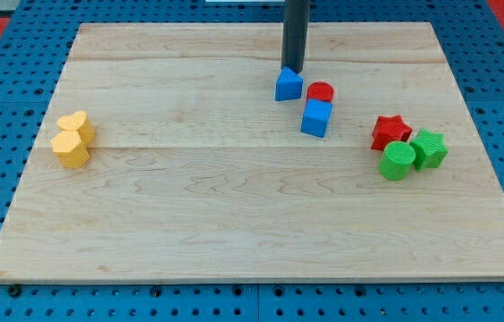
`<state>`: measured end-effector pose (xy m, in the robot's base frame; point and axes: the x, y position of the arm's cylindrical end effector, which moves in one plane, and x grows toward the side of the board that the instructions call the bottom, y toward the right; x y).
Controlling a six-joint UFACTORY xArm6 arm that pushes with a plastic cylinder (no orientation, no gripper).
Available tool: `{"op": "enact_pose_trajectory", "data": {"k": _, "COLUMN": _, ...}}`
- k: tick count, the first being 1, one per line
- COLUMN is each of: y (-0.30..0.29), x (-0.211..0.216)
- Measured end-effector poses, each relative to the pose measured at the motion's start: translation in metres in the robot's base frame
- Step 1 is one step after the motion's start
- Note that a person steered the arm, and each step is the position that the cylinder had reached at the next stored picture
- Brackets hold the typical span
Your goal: Bring the yellow blocks to the left side of the blue cube
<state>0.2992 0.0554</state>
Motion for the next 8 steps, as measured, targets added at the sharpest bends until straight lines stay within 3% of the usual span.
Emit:
{"op": "enact_pose_trajectory", "data": {"k": 2, "y": -0.031, "x": -0.071}}
{"op": "enact_pose_trajectory", "data": {"k": 4, "y": -0.236, "x": -0.069}}
{"op": "enact_pose_trajectory", "data": {"k": 5, "y": -0.36, "x": -0.035}}
{"op": "enact_pose_trajectory", "data": {"k": 6, "y": -0.36, "x": -0.035}}
{"op": "enact_pose_trajectory", "data": {"k": 8, "y": -0.36, "x": 0.079}}
